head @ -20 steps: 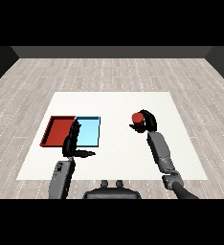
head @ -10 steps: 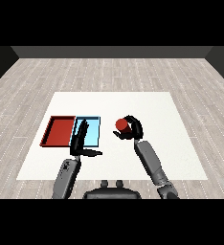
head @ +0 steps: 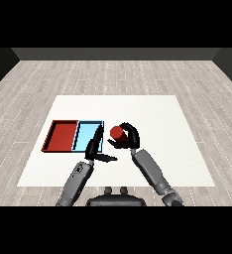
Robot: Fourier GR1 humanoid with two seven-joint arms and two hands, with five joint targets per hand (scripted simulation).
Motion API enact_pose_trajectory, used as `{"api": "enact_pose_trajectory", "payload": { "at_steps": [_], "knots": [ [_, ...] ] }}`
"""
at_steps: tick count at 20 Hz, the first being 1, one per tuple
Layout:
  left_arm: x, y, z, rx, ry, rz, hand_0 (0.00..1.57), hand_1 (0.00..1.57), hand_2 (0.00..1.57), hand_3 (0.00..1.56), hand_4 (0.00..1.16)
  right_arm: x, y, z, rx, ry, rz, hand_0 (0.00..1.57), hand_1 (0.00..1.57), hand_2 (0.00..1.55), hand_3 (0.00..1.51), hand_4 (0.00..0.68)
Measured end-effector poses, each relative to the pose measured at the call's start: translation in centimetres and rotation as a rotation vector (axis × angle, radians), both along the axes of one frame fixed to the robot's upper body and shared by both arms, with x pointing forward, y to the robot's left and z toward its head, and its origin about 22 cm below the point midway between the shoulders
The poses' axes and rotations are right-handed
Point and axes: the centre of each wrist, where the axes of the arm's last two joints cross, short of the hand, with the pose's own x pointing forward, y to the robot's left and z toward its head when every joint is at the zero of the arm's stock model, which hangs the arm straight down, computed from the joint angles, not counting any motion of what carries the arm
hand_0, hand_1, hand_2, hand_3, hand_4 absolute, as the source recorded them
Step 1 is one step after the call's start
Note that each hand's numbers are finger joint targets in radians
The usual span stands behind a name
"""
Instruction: Pick the red can and put it in the red box
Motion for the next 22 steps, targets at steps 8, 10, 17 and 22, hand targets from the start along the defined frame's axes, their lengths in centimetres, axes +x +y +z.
{"api": "enact_pose_trajectory", "payload": {
  "at_steps": [8, 10, 17, 22],
  "knots": [
    [0.8, -1.4, -2.2, -0.014, 0.053, -0.018, 0.0, 0.0, 0.0, 0.0, 0.0, -0.5, 1.2, 0.2, 0.0, -0.008, 0.007, 1.44, 1.44, 1.43, 1.39, 0.633],
    [1.3, -1.0, -2.6, -0.013, 0.053, -0.024, 0.0, 0.0, 0.0, 0.0, 0.0, -0.2, 1.1, 0.8, 0.002, -0.012, 0.013, 1.45, 1.45, 1.43, 1.38, 0.637],
    [1.8, -1.8, -2.8, -0.003, 0.083, -0.041, 0.0, 0.0, 0.0, 0.0, 0.0, -1.2, 1.9, 0.8, 0.006, -0.008, 0.023, 1.45, 1.45, 1.44, 1.38, 0.626],
    [1.4, -2.8, -3.6, -0.024, 0.086, -0.062, 0.0, 0.0, 0.0, 0.0, 0.0, -1.8, 3.0, 0.6, 0.023, -0.006, 0.047, 1.49, 1.49, 1.44, 1.37, 0.622]
  ]
}}
